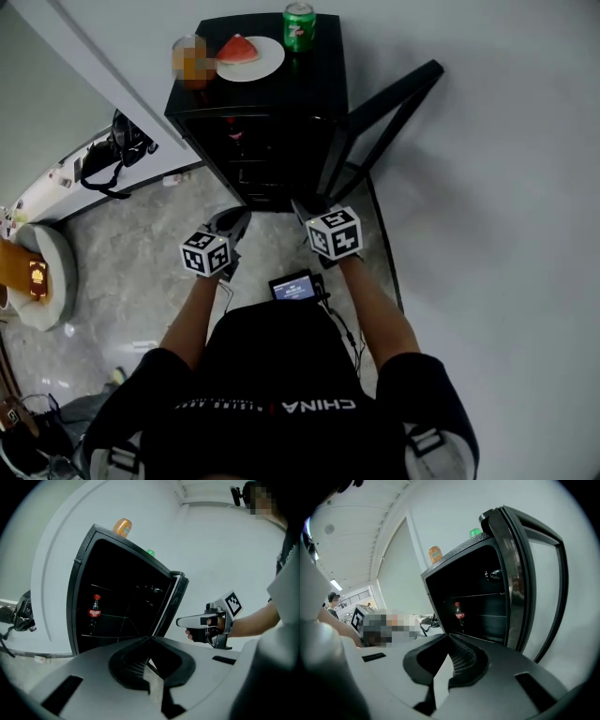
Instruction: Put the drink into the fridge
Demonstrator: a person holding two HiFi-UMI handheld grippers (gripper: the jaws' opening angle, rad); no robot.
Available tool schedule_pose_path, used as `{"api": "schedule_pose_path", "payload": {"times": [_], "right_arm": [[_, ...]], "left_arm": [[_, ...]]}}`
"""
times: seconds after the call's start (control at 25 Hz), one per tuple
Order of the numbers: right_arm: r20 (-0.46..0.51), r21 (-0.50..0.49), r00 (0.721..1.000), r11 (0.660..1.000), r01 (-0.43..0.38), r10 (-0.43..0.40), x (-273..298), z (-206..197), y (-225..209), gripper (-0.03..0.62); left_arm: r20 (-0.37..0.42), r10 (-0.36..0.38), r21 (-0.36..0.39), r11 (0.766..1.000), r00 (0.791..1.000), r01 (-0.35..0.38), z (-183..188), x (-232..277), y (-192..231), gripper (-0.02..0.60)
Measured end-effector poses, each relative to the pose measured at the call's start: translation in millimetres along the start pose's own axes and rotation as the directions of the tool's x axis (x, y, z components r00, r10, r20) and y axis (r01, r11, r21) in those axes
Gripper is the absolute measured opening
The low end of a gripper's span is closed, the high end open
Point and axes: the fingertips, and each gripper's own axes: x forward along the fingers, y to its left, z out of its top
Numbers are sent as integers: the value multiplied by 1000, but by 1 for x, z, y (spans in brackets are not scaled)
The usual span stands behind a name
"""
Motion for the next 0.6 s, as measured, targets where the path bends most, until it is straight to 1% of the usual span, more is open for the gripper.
{"api": "schedule_pose_path", "payload": {"times": [0.2, 0.44, 0.6], "right_arm": [[17, 21, 999, 998, 52, -52, -13, -17, 24, 17], [64, 69, 992, 992, 104, -108, -13, -34, 80, 15], [83, 69, 988, 990, 126, -132, -20, -51, 118, 15]], "left_arm": [[20, -38, 16, 999, 999, 38, -7, -39, -10, 12], [57, -65, 27, 998, 996, 64, -26, -105, -7, 12], [73, -76, 26, 997, 994, 75, -48, -144, -4, 12]]}}
